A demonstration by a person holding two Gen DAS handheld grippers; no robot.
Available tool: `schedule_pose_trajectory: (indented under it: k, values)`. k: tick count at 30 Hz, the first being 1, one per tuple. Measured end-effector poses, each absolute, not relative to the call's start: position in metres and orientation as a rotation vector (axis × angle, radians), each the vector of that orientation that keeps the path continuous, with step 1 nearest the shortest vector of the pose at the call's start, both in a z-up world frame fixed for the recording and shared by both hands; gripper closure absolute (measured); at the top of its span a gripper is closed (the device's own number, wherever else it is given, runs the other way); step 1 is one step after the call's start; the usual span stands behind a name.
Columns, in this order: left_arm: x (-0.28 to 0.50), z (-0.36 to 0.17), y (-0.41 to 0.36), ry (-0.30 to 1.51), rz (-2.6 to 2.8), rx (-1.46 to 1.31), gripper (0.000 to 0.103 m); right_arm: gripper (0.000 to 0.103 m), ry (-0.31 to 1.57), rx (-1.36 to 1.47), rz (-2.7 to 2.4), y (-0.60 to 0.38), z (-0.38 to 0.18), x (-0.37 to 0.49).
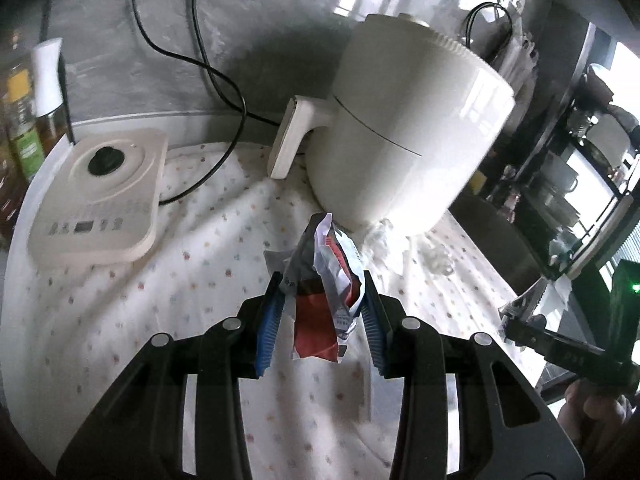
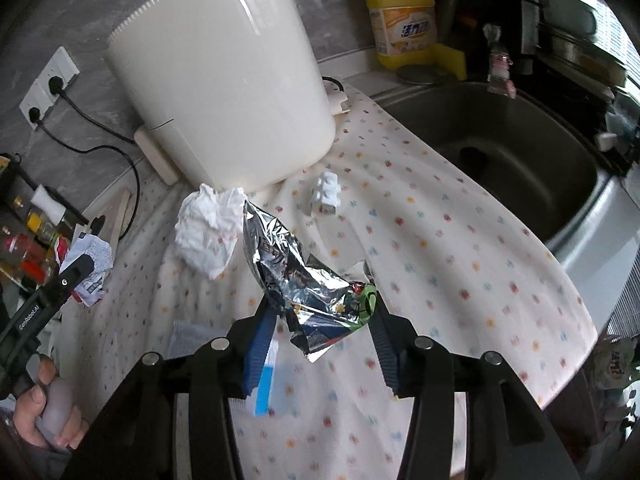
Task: Collect trash
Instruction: 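Carry the chip bag and wrapper with both tools over the white bin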
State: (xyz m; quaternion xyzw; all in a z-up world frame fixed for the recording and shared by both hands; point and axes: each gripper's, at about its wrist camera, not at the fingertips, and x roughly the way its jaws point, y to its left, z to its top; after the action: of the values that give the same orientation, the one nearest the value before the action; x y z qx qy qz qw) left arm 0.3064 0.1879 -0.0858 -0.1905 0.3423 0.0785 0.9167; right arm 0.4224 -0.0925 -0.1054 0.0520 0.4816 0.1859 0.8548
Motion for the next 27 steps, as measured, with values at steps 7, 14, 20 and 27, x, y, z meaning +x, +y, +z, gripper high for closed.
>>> schedule_pose_trajectory:
  k: [7, 14, 20, 27]
  values:
    - [0.264, -0.080, 0.165, 0.695, 0.160, -0.393, 0.065, 0.055, 1.000, 0.129, 0.396, -0.119, -0.098, 0.380]
    - [0.228, -0.081, 0.140, 0.712, 0.143, -0.390, 0.064, 0.053, 0.991, 0.152, 0.393, -0.147, -0.099, 0.343]
    - [0.211, -0.082, 0.112, 0.723, 0.101, -0.382, 0.064, 0.051, 0.997, 0.177, 0.376, -0.174, -0.104, 0.319]
    - [0.208, -0.085, 0.068, 0.749, 0.023, -0.342, 0.064, 0.049, 0.989, 0.204, 0.337, -0.211, -0.106, 0.292]
